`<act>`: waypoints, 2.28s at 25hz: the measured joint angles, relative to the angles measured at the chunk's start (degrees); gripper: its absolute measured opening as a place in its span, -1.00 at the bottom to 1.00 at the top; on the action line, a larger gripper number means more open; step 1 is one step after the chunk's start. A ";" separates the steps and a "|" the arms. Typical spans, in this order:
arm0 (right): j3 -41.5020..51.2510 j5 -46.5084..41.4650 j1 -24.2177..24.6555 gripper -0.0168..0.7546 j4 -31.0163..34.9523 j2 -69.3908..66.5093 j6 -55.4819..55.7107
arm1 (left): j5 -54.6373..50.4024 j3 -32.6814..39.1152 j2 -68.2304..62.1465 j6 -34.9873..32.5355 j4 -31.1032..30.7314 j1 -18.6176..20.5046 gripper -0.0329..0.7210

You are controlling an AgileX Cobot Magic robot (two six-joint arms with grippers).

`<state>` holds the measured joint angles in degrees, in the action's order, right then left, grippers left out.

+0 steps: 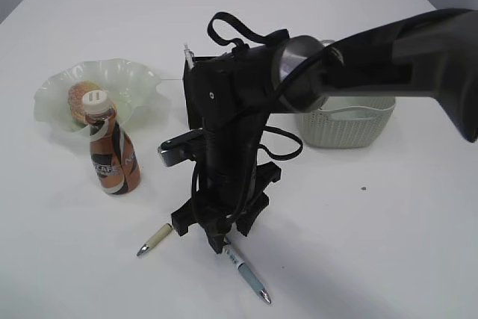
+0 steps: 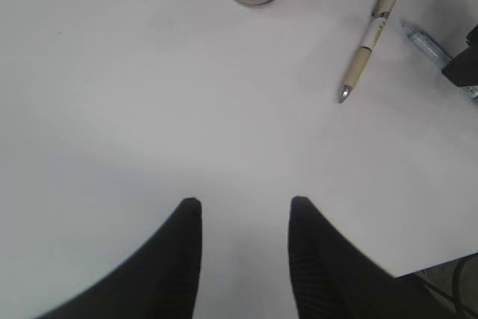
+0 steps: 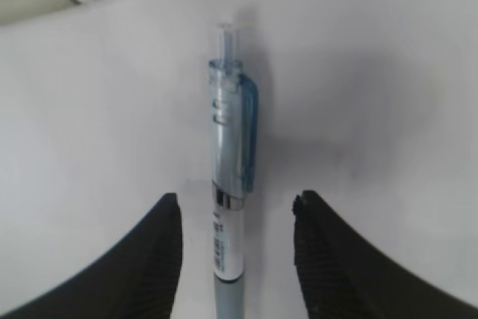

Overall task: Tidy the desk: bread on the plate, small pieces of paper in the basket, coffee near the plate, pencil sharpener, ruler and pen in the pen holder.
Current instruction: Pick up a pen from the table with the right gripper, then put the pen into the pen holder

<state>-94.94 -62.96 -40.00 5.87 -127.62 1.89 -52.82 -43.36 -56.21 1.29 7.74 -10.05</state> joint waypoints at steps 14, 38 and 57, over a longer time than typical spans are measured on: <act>-0.13 2.18 -0.10 -0.01 0.24 -2.29 2.56 | 0.10 0.00 0.00 0.00 0.00 0.00 -0.14; -0.14 2.25 0.37 -0.65 0.56 5.36 -1.89 | 1.53 0.00 0.00 0.00 0.21 0.00 -0.14; 0.11 13.09 23.39 -0.66 39.94 20.03 -47.86 | 0.08 0.00 0.00 0.00 1.50 0.00 -0.14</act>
<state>-94.83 -49.87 -16.61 45.81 -107.59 -45.97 -52.74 -43.36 -56.21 1.29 9.24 -10.05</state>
